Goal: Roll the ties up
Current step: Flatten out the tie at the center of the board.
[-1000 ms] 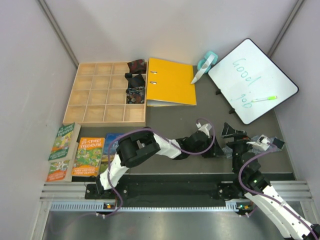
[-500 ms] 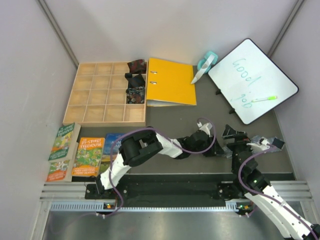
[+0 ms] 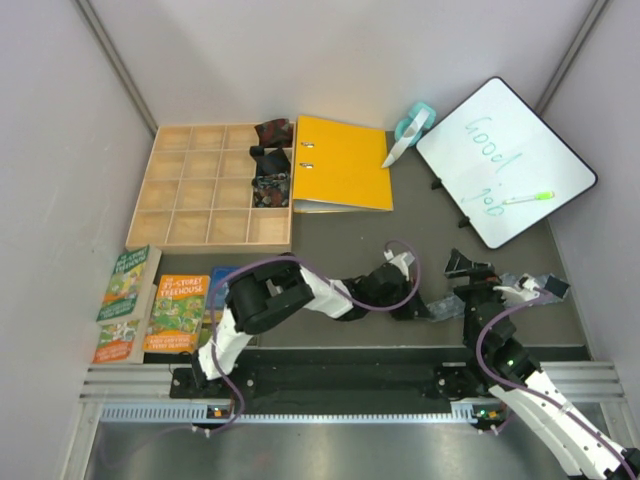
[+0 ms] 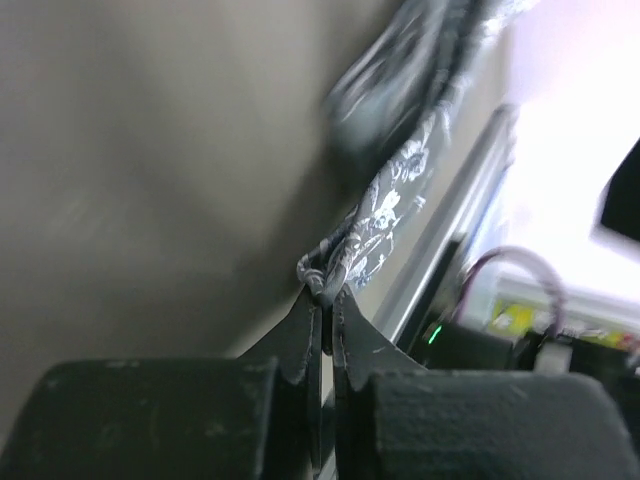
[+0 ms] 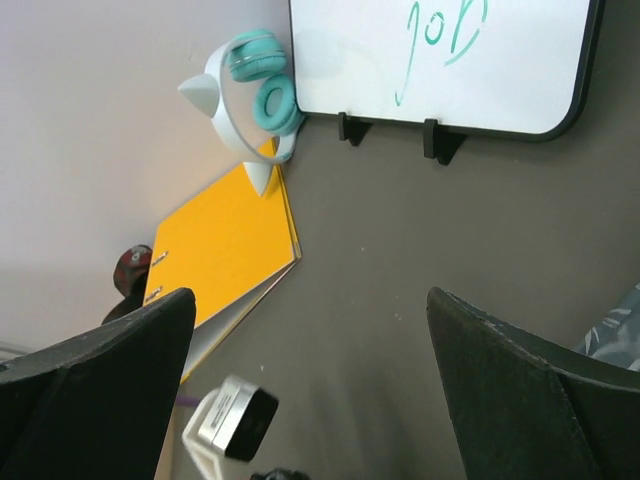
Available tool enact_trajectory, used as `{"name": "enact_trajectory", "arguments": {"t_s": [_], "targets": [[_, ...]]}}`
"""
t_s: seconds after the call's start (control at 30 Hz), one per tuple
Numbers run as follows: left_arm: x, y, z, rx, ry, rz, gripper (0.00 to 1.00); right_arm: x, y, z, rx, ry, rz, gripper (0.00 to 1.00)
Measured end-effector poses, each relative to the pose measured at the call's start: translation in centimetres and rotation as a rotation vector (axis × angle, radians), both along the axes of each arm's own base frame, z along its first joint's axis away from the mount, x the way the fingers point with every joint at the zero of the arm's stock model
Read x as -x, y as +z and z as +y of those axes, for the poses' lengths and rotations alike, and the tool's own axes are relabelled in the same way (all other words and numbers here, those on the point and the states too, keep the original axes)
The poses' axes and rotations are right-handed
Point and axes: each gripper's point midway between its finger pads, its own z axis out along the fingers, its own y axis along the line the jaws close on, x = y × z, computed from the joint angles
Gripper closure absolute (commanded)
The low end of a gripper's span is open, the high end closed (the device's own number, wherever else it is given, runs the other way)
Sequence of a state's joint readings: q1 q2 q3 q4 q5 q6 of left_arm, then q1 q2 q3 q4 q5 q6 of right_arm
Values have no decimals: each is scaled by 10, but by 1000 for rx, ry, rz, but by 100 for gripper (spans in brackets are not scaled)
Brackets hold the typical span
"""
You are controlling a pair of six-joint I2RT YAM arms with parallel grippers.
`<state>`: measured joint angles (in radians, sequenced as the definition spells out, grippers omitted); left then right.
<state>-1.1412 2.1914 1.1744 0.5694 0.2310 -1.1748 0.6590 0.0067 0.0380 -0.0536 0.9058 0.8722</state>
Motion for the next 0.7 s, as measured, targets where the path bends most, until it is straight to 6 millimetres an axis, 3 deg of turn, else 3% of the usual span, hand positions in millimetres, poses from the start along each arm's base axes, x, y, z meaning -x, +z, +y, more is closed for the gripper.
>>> {"name": "enact_trajectory", "arguments": {"t_s": [0.1, 0.2, 0.4, 0.47, 0.57, 0.7], "targets": [[11, -4, 38, -84, -11, 7, 100, 0, 0, 1, 3, 4, -1, 1], [12, 11, 71, -156, -15, -25, 99, 0, 1, 1, 5, 8, -1, 1], [-7, 89, 139, -229, 48, -199, 97, 0, 1, 2, 5, 12, -1, 1], [-13, 106, 164, -262, 79, -252, 96, 0, 1, 2, 5, 12, -1, 1], [-19, 106, 204, -338, 111, -284, 95, 0, 0, 2, 5, 12, -1, 1], [-16, 71, 263, -506, 137, -242, 95, 0, 0, 2, 5, 12, 1, 1]]}}
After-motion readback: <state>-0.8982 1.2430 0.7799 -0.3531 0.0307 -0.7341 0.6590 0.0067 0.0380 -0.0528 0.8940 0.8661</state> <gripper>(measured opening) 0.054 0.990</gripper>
